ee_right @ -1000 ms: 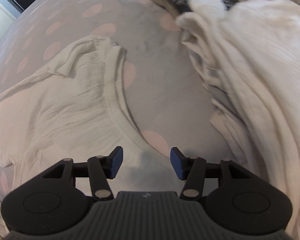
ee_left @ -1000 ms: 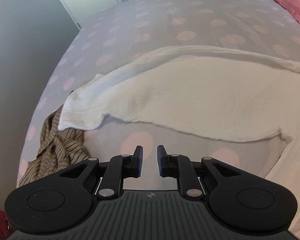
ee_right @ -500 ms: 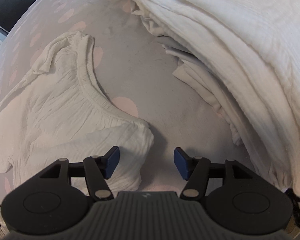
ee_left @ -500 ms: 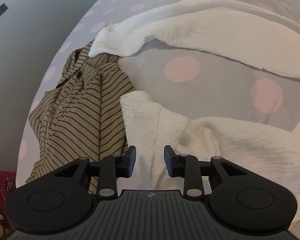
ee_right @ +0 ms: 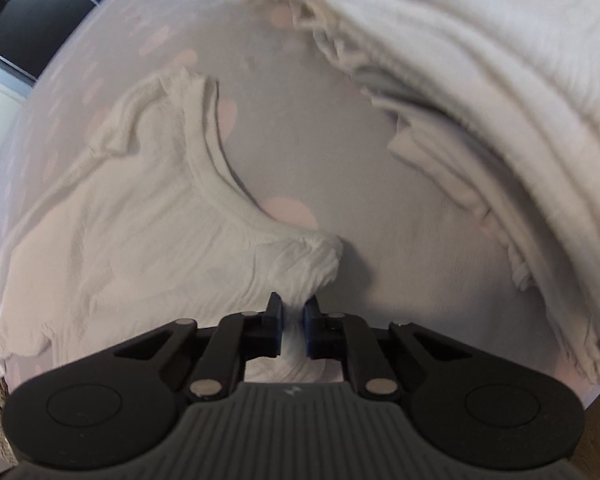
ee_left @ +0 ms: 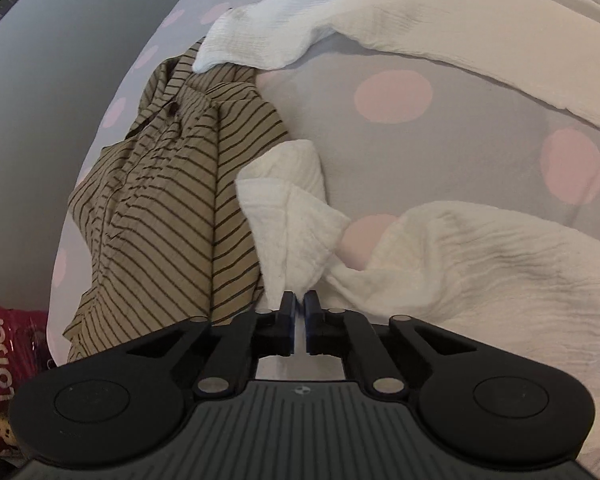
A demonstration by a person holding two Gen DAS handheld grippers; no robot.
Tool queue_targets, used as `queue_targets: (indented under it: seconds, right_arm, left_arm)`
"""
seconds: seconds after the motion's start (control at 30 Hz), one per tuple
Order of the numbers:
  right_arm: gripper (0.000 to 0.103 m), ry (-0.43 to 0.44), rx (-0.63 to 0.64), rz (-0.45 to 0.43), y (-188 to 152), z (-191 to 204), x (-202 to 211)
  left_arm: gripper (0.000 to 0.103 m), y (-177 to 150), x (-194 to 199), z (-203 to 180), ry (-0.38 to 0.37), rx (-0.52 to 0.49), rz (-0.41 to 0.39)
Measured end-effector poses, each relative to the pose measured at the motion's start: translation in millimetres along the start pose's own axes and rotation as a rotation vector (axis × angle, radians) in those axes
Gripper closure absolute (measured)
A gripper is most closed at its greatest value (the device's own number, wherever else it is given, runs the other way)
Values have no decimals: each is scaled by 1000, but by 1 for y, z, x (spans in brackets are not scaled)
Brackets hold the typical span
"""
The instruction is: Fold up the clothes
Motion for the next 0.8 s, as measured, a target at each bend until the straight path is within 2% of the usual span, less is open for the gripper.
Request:
queue_targets:
  seconds: [0.3,0.4,0.47,0.53,0.63,0.8]
  right_arm:
    - [93,64,-61,-181,33,2,57]
    - [94,99,-80,-245,47,4,79]
    - [94,122,-100,-290,56,5,94]
    - [94,123,-120,-314,60,0,109]
    - [94,67,-126,-312,54,-15,121]
    - [94,-62,-101,-229,32,-30,104]
  left_arm:
    - [103,17,71,94,2,429,-197]
    - [103,12,97,127,-16,570,-253]
    - [103,6,113,143,-39,629,-271]
    - [103,-2,124,152,-71,653,-270]
    - [103,-16,134,150,-92,617,-214]
    - [103,-41,124,134,-33,493,-94]
Point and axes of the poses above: each gripper's, at about its wrist camera, not at the fingertips, and x roughly against the way its jaws point, z to its left, y to its top, the point moved 7 cm from there along -x, roughly the way its jaws point, and after that the axes turned 8 degrees about -z, right-handed, at the moved point
